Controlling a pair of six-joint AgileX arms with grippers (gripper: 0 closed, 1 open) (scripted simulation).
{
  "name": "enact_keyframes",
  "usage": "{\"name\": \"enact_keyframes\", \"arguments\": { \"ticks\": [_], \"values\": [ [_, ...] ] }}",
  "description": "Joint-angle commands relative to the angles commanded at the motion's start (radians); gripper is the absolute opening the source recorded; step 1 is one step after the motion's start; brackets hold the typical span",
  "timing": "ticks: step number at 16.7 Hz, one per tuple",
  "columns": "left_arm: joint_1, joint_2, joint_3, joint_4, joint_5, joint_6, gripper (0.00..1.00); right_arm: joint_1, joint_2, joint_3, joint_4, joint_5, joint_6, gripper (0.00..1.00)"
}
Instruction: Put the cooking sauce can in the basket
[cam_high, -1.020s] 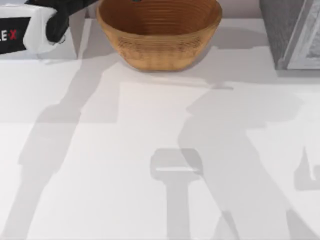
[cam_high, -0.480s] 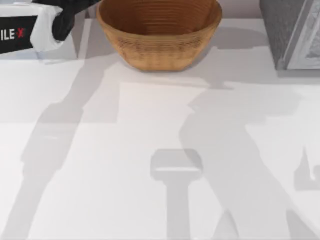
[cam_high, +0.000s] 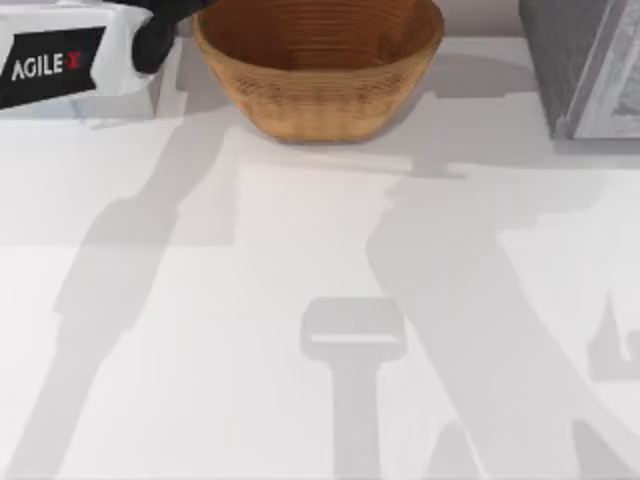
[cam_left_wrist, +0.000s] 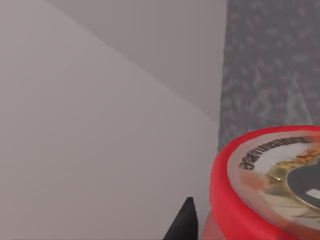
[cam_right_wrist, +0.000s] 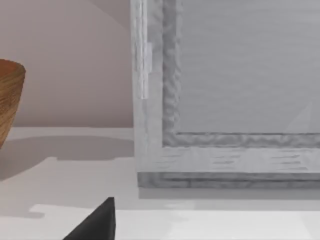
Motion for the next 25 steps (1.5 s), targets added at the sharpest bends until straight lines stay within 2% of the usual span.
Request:
{"name": "enact_keyframes", "arguments": {
  "ticks": [7,12,25],
  "values": [
    [-0.025,0.085,0.105,-0.022,-0.023,-0.003,0.0,0.0,0.0,0.0,0.0,0.0,0.0,1.0],
    [-0.028,0.093,0.114,-0.025,-0.026,-0.003,0.0,0.0,0.0,0.0,0.0,0.0,0.0,1.0],
    [-0.028,0.093,0.114,-0.025,-0.026,-0.003,0.98,0.0,0.0,0.0,0.0,0.0,0.0,1.0]
  ]
}}
